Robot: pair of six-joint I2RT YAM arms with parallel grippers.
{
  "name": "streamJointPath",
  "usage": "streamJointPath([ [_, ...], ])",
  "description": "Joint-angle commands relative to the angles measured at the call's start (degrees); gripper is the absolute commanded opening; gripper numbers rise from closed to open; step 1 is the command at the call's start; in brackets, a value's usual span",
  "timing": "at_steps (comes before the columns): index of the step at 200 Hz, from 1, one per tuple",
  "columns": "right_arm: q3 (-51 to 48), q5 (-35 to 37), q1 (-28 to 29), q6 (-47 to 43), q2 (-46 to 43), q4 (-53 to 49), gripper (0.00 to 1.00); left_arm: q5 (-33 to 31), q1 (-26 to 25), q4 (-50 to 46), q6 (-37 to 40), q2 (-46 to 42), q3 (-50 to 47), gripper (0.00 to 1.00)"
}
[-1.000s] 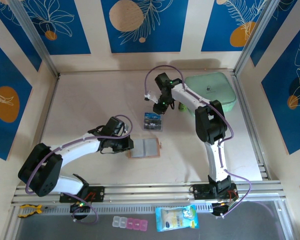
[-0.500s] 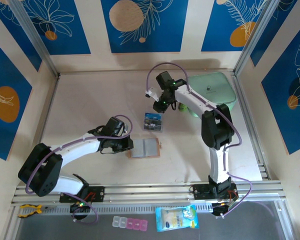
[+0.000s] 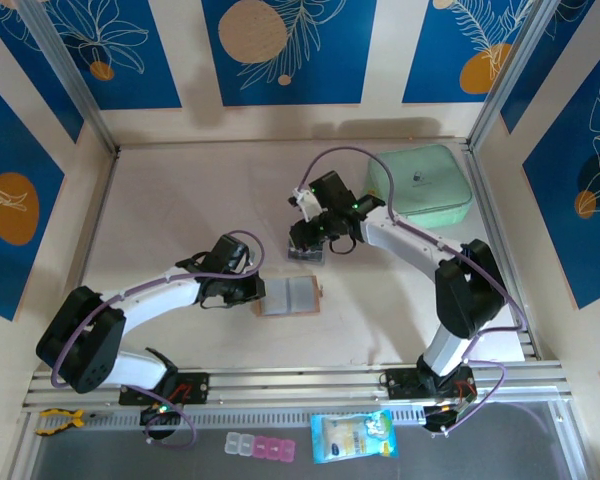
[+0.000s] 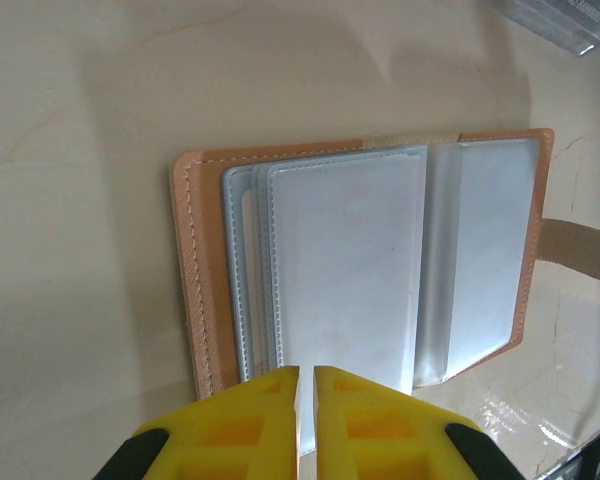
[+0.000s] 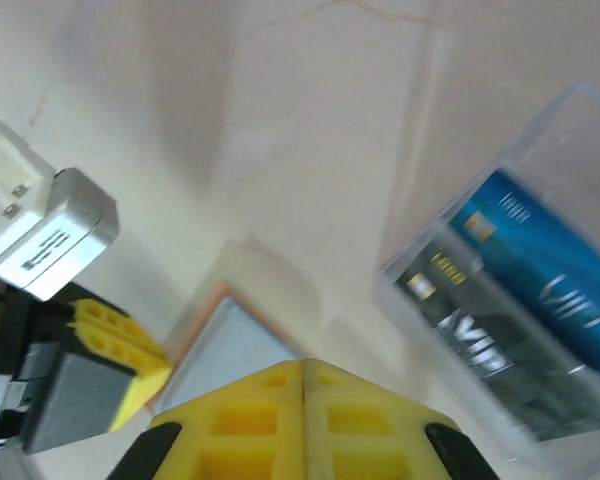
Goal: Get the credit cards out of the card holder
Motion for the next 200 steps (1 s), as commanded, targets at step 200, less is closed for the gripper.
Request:
streamJointPath([
  [200,-11.54,-7.85,8.19,30.6,4.38,7.55,0.06,-2.56,0.73,1.98,1.05,2.63,-4.57,0.12],
])
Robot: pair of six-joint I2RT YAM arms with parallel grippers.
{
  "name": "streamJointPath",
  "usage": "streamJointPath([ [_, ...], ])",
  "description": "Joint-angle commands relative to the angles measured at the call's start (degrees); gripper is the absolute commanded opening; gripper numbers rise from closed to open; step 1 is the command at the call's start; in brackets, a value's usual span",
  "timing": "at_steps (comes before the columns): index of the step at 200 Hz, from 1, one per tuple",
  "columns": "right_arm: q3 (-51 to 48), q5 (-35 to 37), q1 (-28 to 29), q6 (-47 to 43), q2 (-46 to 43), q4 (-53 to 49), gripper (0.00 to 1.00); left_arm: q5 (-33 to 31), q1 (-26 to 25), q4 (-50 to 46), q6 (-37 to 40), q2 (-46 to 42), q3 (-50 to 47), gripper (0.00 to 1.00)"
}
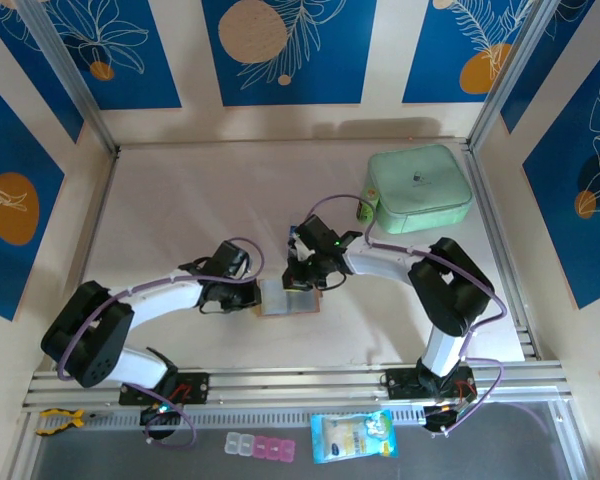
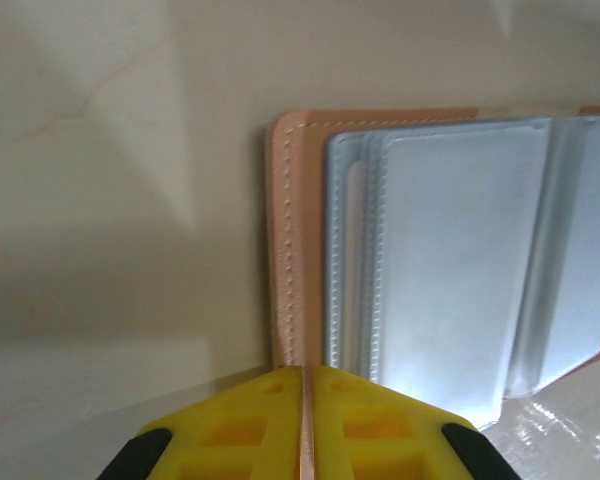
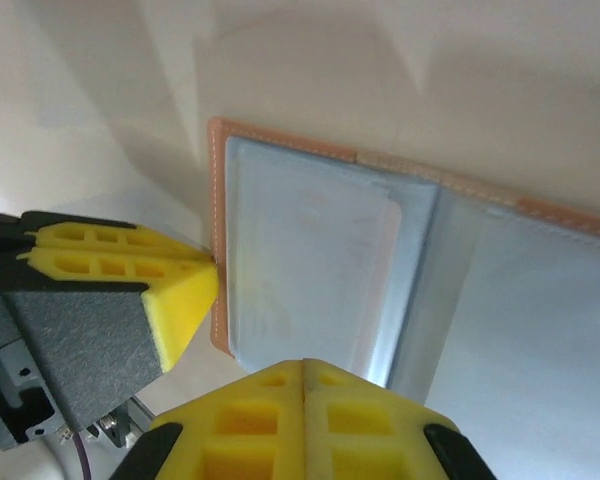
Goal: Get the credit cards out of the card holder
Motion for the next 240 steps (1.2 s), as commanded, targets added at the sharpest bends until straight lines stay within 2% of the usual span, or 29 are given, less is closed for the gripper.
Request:
streamJointPath([
  [1,1.73,-1.69,0.76,0.8,0.43,-1.26,0.06,-1.02,0.32,0.86,0.17,0.51,-1.67,0.11],
  [49,2.98,-3.07,1.45,1.68,2.88,-1.38,0.22,-1.04,0.3,0.79,0.52,1.12,-1.44,0.11],
  [96,4.23,-4.38,1.91,2.48,5.67,-1.55,0.3,-1.36,0.34,0.64,0.7,1.3,-1.61,0.11],
  [169,4.94,-1.64,2.09,1.92,8.19,-5.13,0.26,-1.44,0.37,0.66,0.96,1.25,-2.24,0.11],
  [211,4.2,1.34,1.66,0.82,5.97,-8.16,0.25,-1.42,0.37,1.29,0.69,1.47,-2.62,0.11],
  [240,2.86,0.82,1.09,0.63,4.78,-7.44,0.24,-1.19,0.47,0.5,0.96,1.31,-2.18,0.1],
])
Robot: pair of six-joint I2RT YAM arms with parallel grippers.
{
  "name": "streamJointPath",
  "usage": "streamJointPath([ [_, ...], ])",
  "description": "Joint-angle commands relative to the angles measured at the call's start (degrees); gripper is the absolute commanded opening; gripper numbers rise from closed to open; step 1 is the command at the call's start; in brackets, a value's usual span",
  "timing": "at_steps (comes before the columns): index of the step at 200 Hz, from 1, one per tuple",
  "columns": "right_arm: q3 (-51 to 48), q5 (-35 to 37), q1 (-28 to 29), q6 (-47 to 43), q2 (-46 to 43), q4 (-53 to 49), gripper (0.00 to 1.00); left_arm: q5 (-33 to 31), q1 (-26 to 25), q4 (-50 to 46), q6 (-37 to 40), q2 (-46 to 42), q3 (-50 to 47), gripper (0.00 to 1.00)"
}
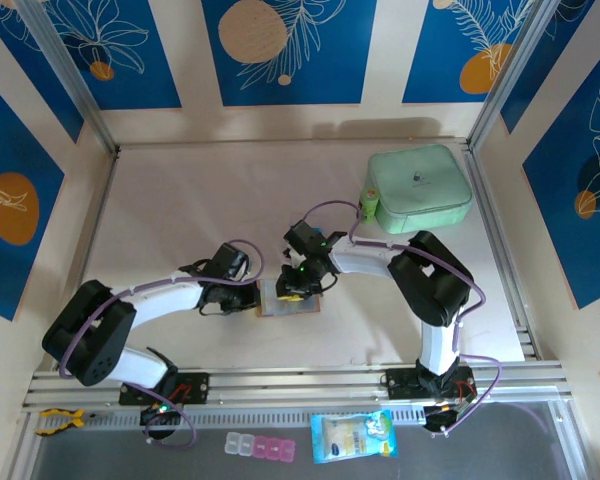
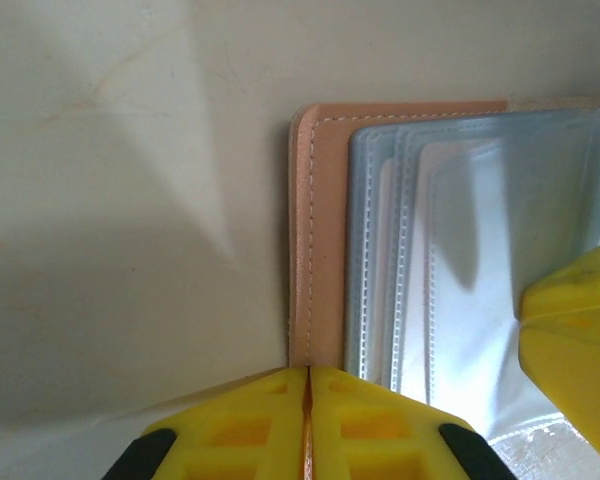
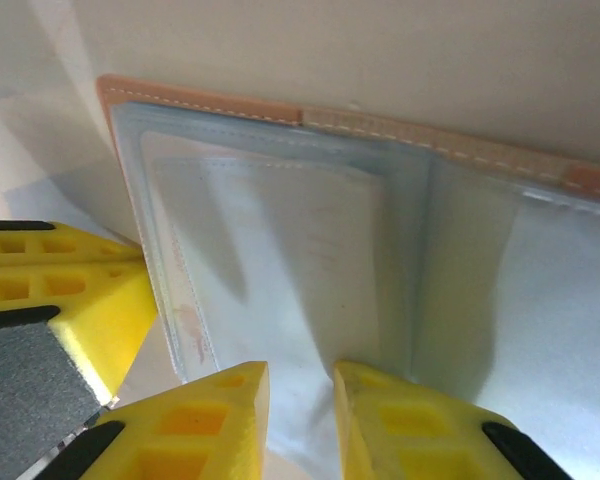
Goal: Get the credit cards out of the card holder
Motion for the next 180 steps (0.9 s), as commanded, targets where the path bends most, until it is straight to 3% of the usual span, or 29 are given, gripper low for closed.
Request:
streamJointPath([
  [1,-1.17,0.76,-0.51,-0.83,-2.05,-2.5,0.24,-1.22,0.38,-1.24,0.74,0.76,-1.13,0.1],
  [60,-5.45,-3.08,-1.74,0.69,-3.63,4.34,0.21,-1.37,0.43,-0.87,-0.48,-3.75,0.1,0.12],
  [103,-9.06,-6.97,-3.53,2.38,-4.87,10.21,0.21,1.75,-0.24,1.73,-2.44,-4.25,1.83,0.22],
  [180,-14.66,-13.3,-6.33,4.75,-5.02,19.47,0.2,4.89,-3.22,6.54,-5.49,2.53,5.7,0.33],
])
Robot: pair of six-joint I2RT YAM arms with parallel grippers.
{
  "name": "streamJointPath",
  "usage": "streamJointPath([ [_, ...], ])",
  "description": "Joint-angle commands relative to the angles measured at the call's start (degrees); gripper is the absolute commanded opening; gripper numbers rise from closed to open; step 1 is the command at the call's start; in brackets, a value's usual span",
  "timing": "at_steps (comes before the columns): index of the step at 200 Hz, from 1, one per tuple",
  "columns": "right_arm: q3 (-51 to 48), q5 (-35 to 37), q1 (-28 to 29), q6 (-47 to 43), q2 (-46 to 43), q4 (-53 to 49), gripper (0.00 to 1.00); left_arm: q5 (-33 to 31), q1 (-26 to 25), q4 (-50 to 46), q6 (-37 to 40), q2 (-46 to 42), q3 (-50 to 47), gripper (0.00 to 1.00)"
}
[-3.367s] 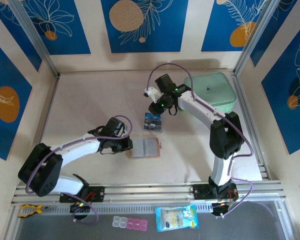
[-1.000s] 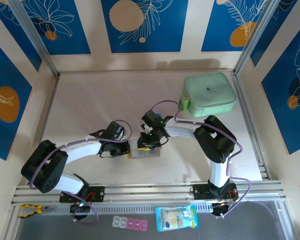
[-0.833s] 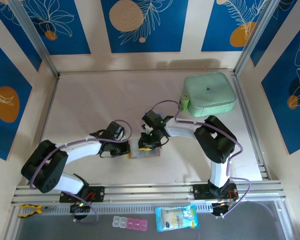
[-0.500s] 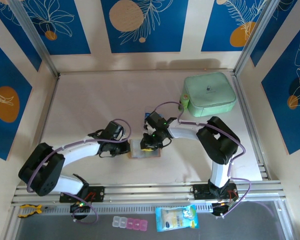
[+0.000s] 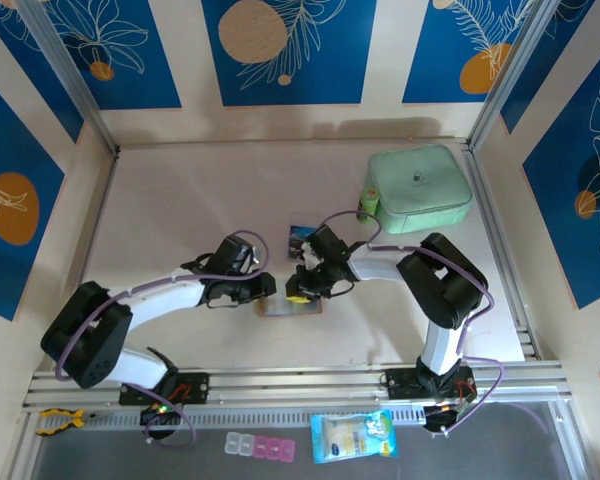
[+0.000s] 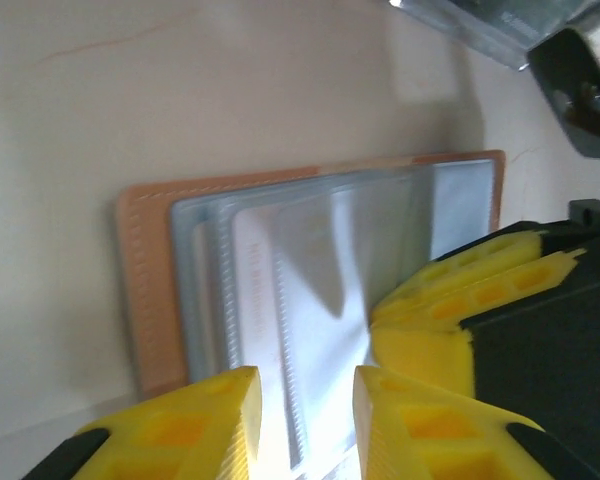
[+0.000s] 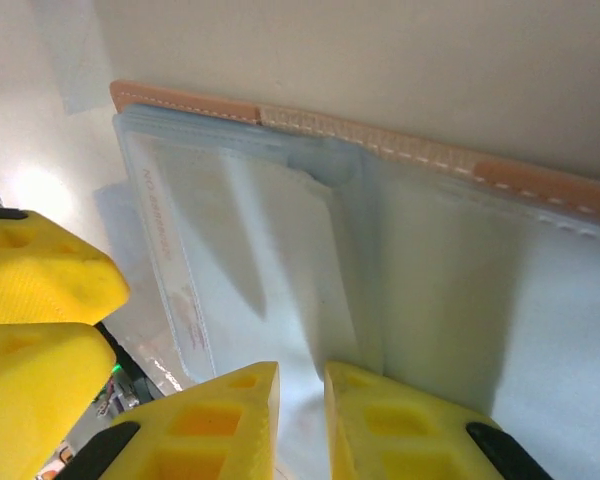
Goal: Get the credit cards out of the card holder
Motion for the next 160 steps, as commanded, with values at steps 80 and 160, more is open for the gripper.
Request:
streamJointPath([
  [80,-4.31,-6.51,-1.42,2.51,-0.52,8.11,0.19,0.76,-1.96,-1.52,-1.37,5.32,4.1,0.34],
  [160,-4.44,-5.73,-1.21,2.36,-6.14,6.01,0.21,1.02,-2.54,-1.42,-2.69,3.78,4.86,0.28],
])
